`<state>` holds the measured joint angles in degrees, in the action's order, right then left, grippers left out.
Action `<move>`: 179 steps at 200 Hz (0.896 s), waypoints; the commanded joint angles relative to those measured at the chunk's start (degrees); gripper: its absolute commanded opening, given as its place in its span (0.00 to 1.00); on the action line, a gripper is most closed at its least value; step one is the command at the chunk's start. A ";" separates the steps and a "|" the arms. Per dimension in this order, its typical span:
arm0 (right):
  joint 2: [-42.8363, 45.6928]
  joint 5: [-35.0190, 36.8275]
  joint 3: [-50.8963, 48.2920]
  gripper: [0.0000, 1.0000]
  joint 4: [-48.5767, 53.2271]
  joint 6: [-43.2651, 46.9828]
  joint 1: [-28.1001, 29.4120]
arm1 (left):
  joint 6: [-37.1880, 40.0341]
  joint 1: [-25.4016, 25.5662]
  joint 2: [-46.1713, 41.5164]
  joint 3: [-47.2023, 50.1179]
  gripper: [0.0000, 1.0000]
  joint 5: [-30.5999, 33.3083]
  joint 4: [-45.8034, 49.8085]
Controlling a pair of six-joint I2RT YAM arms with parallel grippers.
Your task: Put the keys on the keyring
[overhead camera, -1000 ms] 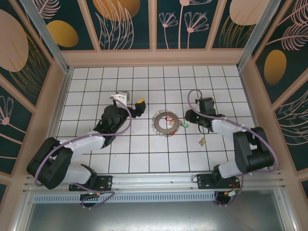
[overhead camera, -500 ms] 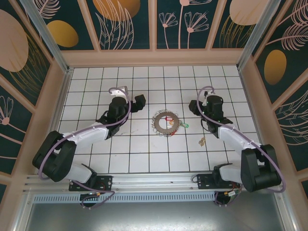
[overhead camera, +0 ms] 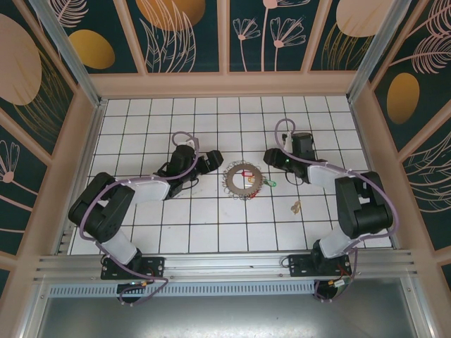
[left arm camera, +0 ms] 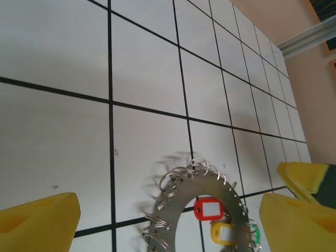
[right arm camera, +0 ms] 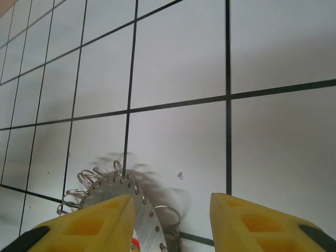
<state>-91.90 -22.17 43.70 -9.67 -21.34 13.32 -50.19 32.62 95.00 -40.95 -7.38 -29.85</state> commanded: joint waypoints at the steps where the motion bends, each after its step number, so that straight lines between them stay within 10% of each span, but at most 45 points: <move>1: -2.67 -6.33 2.31 0.43 3.05 2.99 -0.23 | -3.72 -0.03 1.09 -1.51 0.86 -3.40 -0.47; 179: -12.10 -16.82 6.50 0.34 11.69 8.45 1.59 | -4.70 1.63 10.25 -5.98 0.67 -13.33 3.03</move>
<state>-103.22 -35.73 50.13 0.34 -14.44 14.20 -54.76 33.82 104.22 -45.12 -19.16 -28.16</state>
